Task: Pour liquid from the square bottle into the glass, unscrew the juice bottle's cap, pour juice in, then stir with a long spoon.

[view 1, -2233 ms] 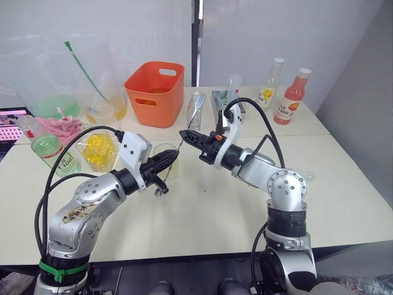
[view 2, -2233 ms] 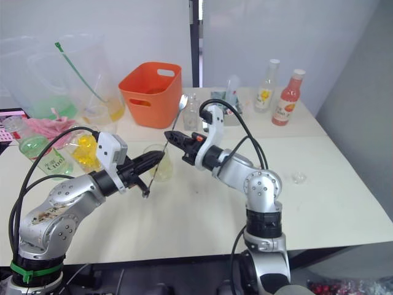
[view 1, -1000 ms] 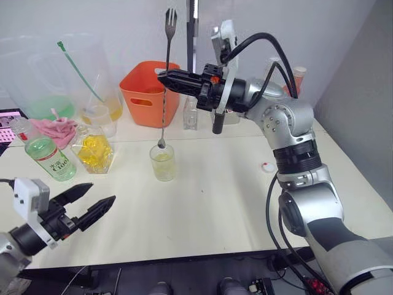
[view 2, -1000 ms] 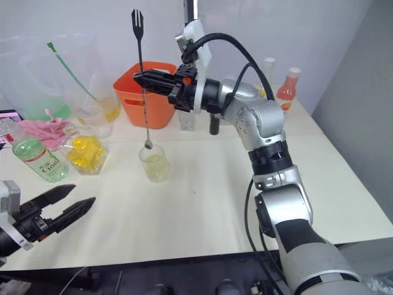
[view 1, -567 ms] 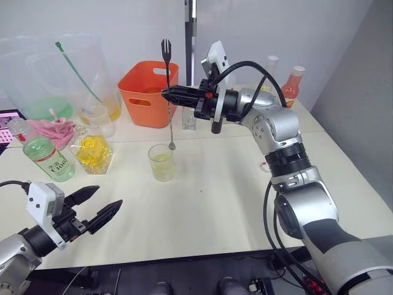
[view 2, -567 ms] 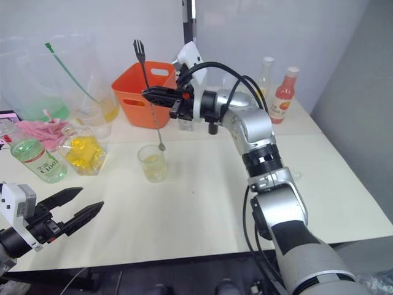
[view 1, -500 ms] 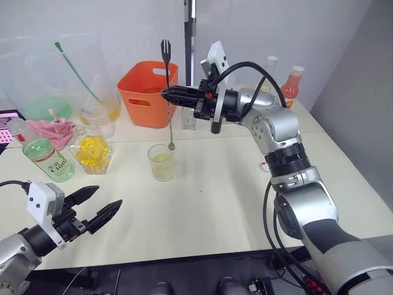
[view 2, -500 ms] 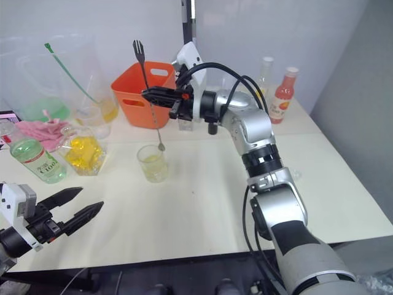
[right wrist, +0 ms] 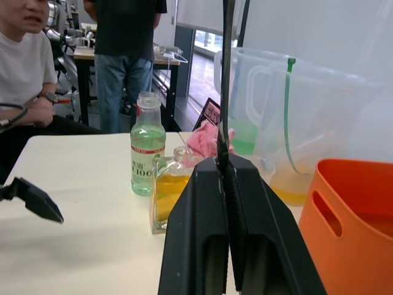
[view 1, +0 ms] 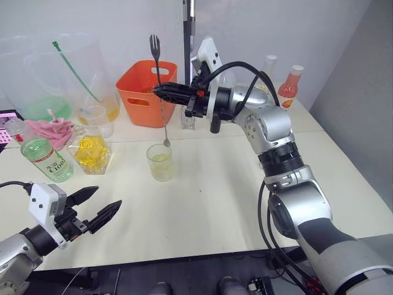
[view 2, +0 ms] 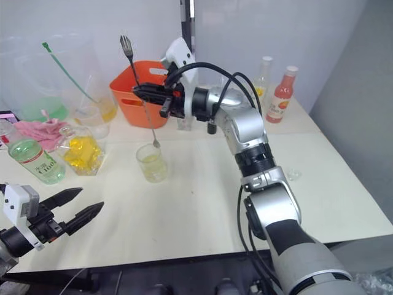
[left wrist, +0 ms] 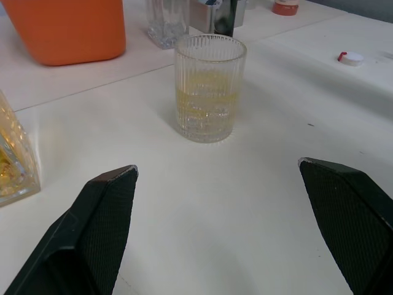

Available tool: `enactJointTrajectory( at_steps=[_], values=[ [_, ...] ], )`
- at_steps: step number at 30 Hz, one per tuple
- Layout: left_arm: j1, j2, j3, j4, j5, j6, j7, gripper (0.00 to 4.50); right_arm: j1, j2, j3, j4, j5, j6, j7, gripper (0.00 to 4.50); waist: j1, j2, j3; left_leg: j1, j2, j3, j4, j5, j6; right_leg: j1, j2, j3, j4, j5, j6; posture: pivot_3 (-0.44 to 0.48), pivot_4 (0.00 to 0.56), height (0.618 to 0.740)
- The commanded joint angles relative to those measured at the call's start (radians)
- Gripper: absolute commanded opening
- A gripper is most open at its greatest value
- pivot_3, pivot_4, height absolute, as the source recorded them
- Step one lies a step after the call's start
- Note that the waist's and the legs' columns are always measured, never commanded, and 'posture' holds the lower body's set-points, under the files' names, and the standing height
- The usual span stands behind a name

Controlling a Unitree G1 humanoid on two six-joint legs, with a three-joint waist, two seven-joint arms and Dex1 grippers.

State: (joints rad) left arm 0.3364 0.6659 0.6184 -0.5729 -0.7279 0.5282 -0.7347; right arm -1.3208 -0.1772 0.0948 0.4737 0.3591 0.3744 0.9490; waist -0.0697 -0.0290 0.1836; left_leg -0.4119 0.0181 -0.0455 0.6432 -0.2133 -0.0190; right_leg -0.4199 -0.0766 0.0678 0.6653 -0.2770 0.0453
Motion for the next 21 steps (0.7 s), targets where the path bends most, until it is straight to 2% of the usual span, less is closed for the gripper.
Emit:
enactJointTrajectory(
  at_steps=[1,14,21],
  values=[
    [0.008,-0.007,-0.004,-0.017,0.013,-0.033,-0.001,4.44,0.004,0.014,0.0,-0.025,-0.009,-0.004,-0.005,0.0,0.001,0.0,0.0,0.0,0.0,0.0,0.0,0.0,0.0,0.0,0.0,0.0,0.0,0.0,0.0,0.0,0.15,0.74],
    [0.008,-0.012,0.008,-0.027,0.007,-0.066,-0.008,4.44,0.114,0.072,0.084,0.03,-0.122,-0.066,-0.004,0.0,0.0,0.0,0.0,-0.002,0.0,0.0,0.0,0.001,-0.001,-0.002,0.0,0.0,0.0,0.0,0.0,0.0,0.15,0.74],
    [0.004,-0.015,0.006,-0.03,0.007,-0.071,0.005,4.44,0.099,0.12,0.071,0.139,-0.171,-0.228,-0.046,0.0,0.0,0.0,0.0,0.0,0.0,0.0,0.0,0.001,-0.002,0.0,0.0,0.0,0.001,0.0,0.0,0.0,0.15,0.74]
  ],
)
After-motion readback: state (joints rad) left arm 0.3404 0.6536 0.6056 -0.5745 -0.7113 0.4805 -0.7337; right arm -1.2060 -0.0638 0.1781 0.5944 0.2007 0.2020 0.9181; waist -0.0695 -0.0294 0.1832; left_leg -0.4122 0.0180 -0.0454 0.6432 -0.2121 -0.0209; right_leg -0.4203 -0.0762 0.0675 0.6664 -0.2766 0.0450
